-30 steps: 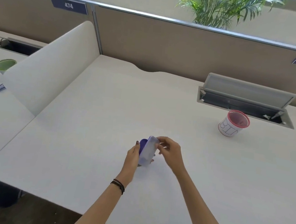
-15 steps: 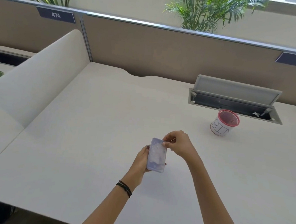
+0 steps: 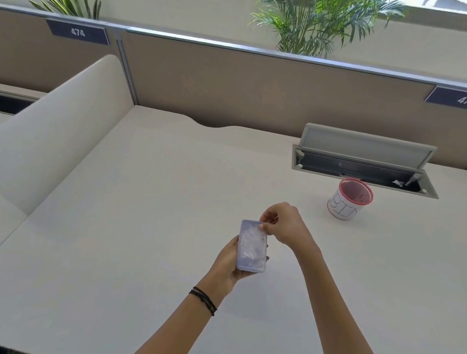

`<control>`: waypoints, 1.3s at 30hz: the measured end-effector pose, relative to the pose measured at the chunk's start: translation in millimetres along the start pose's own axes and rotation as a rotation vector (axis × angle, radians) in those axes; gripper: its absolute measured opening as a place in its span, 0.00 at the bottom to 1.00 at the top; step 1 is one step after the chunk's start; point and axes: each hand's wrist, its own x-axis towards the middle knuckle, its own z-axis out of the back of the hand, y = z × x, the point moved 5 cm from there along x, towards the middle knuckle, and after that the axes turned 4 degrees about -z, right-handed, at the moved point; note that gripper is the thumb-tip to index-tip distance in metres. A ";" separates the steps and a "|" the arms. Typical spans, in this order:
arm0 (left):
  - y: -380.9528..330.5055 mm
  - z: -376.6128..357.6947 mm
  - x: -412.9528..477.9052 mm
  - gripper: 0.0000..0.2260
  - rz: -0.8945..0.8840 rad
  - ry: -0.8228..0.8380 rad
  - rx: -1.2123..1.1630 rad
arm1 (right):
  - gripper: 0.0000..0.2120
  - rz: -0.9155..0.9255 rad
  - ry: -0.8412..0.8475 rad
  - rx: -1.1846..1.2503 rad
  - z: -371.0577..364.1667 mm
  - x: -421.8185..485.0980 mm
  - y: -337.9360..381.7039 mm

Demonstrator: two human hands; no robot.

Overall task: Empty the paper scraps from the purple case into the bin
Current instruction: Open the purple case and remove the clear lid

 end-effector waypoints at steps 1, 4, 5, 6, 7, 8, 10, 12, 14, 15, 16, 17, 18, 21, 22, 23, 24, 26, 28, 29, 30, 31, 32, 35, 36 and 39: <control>-1.4 -0.9 0.9 0.10 0.002 0.006 -0.008 | 0.03 -0.002 0.001 0.006 1.0 0.7 0.7; -3.8 -2.6 1.4 0.11 0.005 0.020 -0.003 | 0.02 0.005 0.010 -0.005 3.2 2.3 3.9; -3.7 -1.6 2.0 0.11 0.007 0.015 0.007 | 0.02 0.013 0.012 -0.015 3.7 3.2 5.6; -3.6 -0.5 2.6 0.11 0.009 0.010 0.020 | 0.01 0.022 0.009 -0.026 4.3 4.0 7.0; -3.8 0.6 2.9 0.11 0.011 0.008 0.031 | 0.01 0.031 0.005 -0.031 4.7 5.3 8.5; -3.9 2.4 3.8 0.10 0.010 0.005 0.038 | 0.00 0.038 0.004 -0.031 4.5 6.3 9.8; -4.2 5.0 5.1 0.10 0.007 0.006 0.031 | 0.01 0.041 0.005 -0.017 4.4 7.8 12.3; -6.1 6.8 4.4 0.09 0.004 0.004 0.011 | 0.03 0.039 0.020 0.024 4.1 9.4 14.1; -7.6 8.5 4.0 0.10 0.002 -0.007 -0.010 | 0.03 0.040 0.036 0.069 4.4 10.7 16.1; -8.0 9.1 4.0 0.11 0.000 -0.013 -0.016 | 0.03 0.040 0.042 0.077 4.4 11.4 17.3; -8.4 9.7 4.8 0.11 -0.002 -0.019 -0.019 | 0.03 0.042 0.047 0.081 4.3 12.1 18.6; -8.5 10.2 5.6 0.11 -0.003 -0.023 -0.026 | 0.03 0.042 0.051 0.089 4.3 12.9 20.1; -8.4 10.1 6.3 0.11 -0.003 -0.024 -0.036 | 0.04 0.038 0.057 0.104 4.3 13.5 21.2; -8.8 9.4 7.0 0.10 -0.004 -0.023 -0.069 | 0.03 0.014 0.087 0.159 4.6 15.2 23.4; -9.1 9.0 7.0 0.09 -0.003 -0.021 -0.075 | 0.03 0.004 0.096 0.172 5.1 15.2 23.0; -9.3 8.6 7.0 0.09 -0.002 -0.018 -0.077 | 0.03 -0.001 0.104 0.186 5.6 15.1 22.6; -9.3 8.7 7.3 0.10 -0.002 -0.016 -0.077 | 0.03 -0.003 0.115 0.201 6.1 14.8 22.1; -9.2 8.4 8.0 0.10 -0.003 -0.011 -0.078 | 0.04 0.000 0.141 0.234 7.2 13.7 21.1; -8.9 7.5 8.0 0.10 -0.001 -0.002 -0.075 | 0.04 0.001 0.171 0.283 8.4 12.4 20.2; -8.9 7.3 8.2 0.10 0.000 0.004 -0.073 | 0.04 -0.001 0.187 0.311 9.0 11.7 19.6; -8.8 7.3 8.1 0.10 0.000 0.010 -0.073 | 0.03 -0.002 0.200 0.334 9.3 11.1 18.9; -9.0 7.6 8.2 0.10 -0.002 0.014 -0.073 | 0.03 -0.002 0.210 0.349 9.9 10.6 18.1; -8.5 8.4 8.9 0.10 -0.005 0.019 -0.074 | 0.04 -0.002 0.214 0.358 10.6 10.1 17.2; -7.9 10.0 9.5 0.10 -0.008 0.030 -0.076 | 0.06 0.001 0.211 0.388 13.2 8.3 15.9; -7.5 10.1 9.6 0.10 -0.010 0.034 -0.075 | 0.06 0.004 0.211 0.399 14.1 7.3 16.2; -7.3 10.2 8.6 0.10 -0.017 0.038 -0.072 | 0.05 0.010 0.202 0.423 16.8 3.5 16.6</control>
